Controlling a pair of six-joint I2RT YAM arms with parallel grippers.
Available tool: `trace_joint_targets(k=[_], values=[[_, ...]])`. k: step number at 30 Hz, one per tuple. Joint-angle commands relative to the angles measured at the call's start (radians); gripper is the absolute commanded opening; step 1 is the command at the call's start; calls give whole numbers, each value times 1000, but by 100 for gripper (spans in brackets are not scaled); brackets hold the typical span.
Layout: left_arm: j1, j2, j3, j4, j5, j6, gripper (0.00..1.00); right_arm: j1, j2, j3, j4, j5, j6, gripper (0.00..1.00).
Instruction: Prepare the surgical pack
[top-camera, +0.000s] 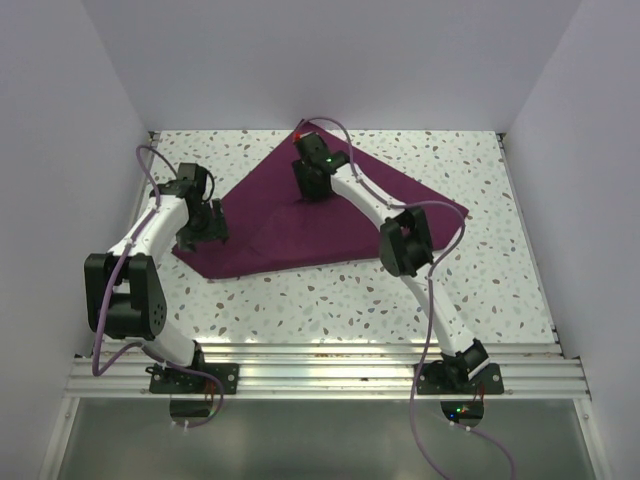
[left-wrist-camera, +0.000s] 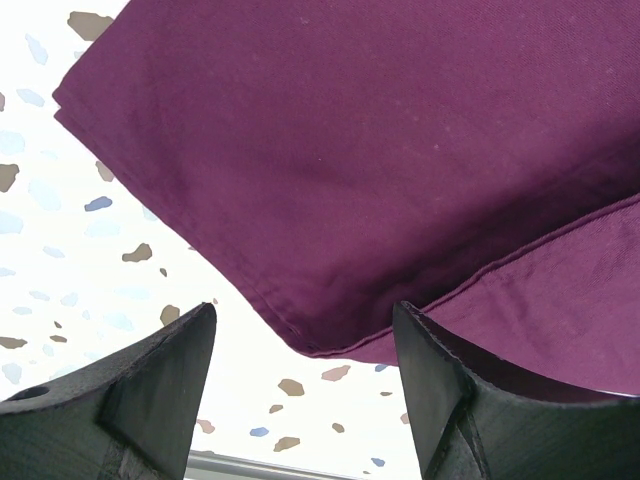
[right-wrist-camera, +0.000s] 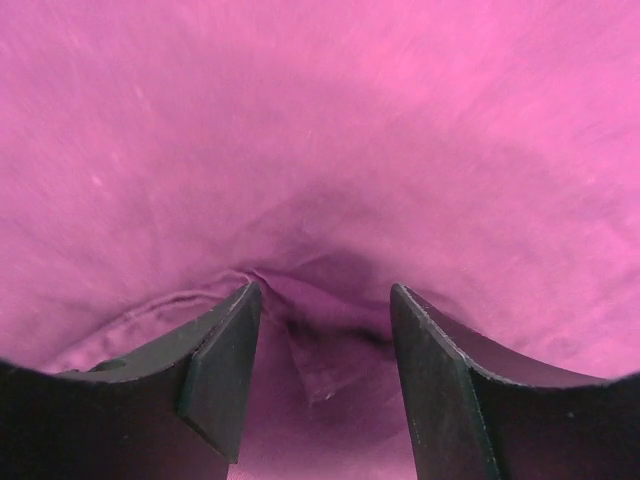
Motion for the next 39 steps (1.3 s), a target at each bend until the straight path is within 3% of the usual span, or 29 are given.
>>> trace_joint_targets(k=[1, 13, 20, 23, 28, 33, 39], values=[[10, -2, 8, 30, 4, 6, 75, -24, -71, 65, 57, 14, 34, 59], [18, 14, 43, 21, -10, -11, 76, -26, -110, 11, 65, -53, 37, 52], [106, 41, 57, -4, -44, -10, 81, -33, -53, 2, 73, -119, 77, 10], [175, 70, 83, -21, -96, -10, 94, -47, -24, -6, 79, -156, 120, 4], [295, 122, 107, -6, -55, 6, 97, -72, 27, -18, 84, -191, 152, 0], [329, 153, 94, 34, 25, 15, 98, -93, 60, -27, 76, -228, 180, 0], [352, 196, 66, 87, 97, 13, 92, -99, 82, -35, 82, -268, 209, 0]])
